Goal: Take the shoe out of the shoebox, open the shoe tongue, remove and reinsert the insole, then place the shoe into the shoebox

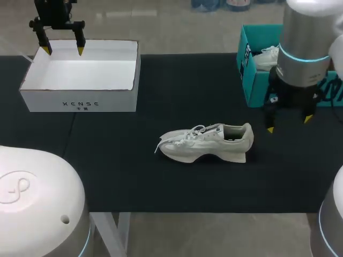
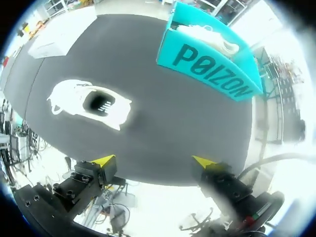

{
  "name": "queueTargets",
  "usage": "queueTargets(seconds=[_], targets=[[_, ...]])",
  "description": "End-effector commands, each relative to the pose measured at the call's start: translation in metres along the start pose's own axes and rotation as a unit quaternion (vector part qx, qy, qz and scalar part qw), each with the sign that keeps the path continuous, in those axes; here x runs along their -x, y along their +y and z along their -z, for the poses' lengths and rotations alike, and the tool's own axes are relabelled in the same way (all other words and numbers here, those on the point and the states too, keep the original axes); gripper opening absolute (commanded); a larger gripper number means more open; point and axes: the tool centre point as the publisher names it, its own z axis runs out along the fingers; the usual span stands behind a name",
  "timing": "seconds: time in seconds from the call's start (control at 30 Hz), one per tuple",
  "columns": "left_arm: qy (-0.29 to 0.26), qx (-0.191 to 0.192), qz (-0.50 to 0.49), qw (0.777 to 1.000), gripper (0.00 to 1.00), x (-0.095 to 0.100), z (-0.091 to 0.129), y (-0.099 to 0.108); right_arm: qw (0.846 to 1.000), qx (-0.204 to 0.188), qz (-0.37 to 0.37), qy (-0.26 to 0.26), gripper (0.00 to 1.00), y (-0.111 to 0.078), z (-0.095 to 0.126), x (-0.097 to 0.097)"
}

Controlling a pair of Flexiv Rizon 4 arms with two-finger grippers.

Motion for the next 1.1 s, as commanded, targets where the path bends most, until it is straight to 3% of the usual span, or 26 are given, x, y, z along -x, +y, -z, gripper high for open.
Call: queueTargets(seconds=[0.03,0.27,0.33,0.57,0.63,0.73,0.77,0.97,1.0,1.03,1.1], targets=[[0.000,0.000,0.000,1.000,1.00,0.000,0.000,0.000,0.886,-0.015,0.429,0.174,1.00,-0.006,-0.001,0.012],[0.000,0.000,0.000,1.000,1.00,0.000,0.000,0.000,0.886,-0.015,0.429,0.174,1.00,-0.006,-0.001,0.012],[0.000,0.000,0.000,1.000,1.00,0.000,0.000,0.000,0.862,0.011,0.479,0.167,1.00,-0.004,0.003,0.009],[0.000,0.000,0.000,1.000,1.00,0.000,0.000,0.000,0.729,0.189,0.626,0.202,1.00,-0.003,0.005,0.008],[0.000,0.000,0.000,1.000,1.00,0.000,0.000,0.000,0.708,0.219,0.639,0.207,1.00,-0.004,0.004,0.011],[0.000,0.000,0.000,1.000,1.00,0.000,0.000,0.000,0.694,0.262,0.636,0.212,1.00,-0.005,0.002,0.015],[0.000,0.000,0.000,1.000,1.00,0.000,0.000,0.000,0.678,0.297,0.639,0.209,1.00,-0.006,0.002,0.016],[0.000,0.000,0.000,1.000,1.00,0.000,0.000,0.000,0.631,0.384,0.631,0.238,1.00,-0.005,-0.005,0.012],[0.000,0.000,0.000,1.000,1.00,0.000,0.000,0.000,0.632,0.384,0.625,0.250,1.00,-0.002,-0.006,0.012],[0.000,0.000,0.000,1.000,1.00,0.000,0.000,0.000,0.659,0.339,0.624,0.248,1.00,0.002,-0.009,0.011],[0.000,0.000,0.000,1.000,1.00,0.000,0.000,0.000,0.741,0.191,0.593,0.249,1.00,0.013,-0.011,0.012]])
